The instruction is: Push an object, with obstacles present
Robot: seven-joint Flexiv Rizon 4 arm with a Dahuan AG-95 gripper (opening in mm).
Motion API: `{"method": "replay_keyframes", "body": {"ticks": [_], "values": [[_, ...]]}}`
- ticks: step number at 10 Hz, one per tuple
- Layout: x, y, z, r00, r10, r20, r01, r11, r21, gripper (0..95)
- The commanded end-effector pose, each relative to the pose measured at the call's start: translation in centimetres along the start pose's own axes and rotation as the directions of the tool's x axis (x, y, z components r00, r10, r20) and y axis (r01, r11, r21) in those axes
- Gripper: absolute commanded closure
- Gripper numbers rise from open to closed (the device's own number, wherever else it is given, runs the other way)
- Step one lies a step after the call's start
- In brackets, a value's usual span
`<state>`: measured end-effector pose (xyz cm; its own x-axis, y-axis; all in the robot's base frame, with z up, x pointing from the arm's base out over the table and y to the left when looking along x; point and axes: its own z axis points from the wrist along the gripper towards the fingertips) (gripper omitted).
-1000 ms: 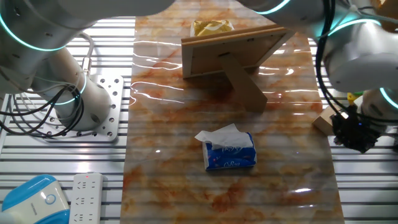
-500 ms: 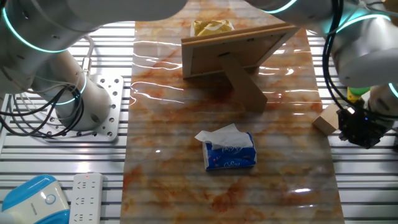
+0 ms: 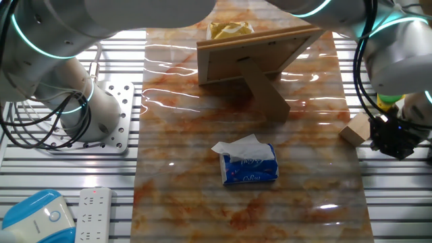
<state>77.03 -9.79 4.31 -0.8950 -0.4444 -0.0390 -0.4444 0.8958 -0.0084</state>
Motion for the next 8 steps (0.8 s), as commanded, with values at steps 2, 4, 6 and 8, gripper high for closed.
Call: {"method": "replay_keyframes", "body": {"ticks": [2,4,6,8], "values": [[-0.1,0.8,0.4,0.999,0.035,0.006,-0.035,0.999,-0.01,95.0],[-0.4,1.9,0.8,0.998,0.063,0.004,-0.063,0.998,-0.013,95.0],[-0.5,2.6,1.0,0.997,0.073,0.004,-0.073,0.997,-0.011,95.0],[-0.6,3.2,1.2,0.996,0.089,0.004,-0.089,0.996,-0.014,95.0]]}}
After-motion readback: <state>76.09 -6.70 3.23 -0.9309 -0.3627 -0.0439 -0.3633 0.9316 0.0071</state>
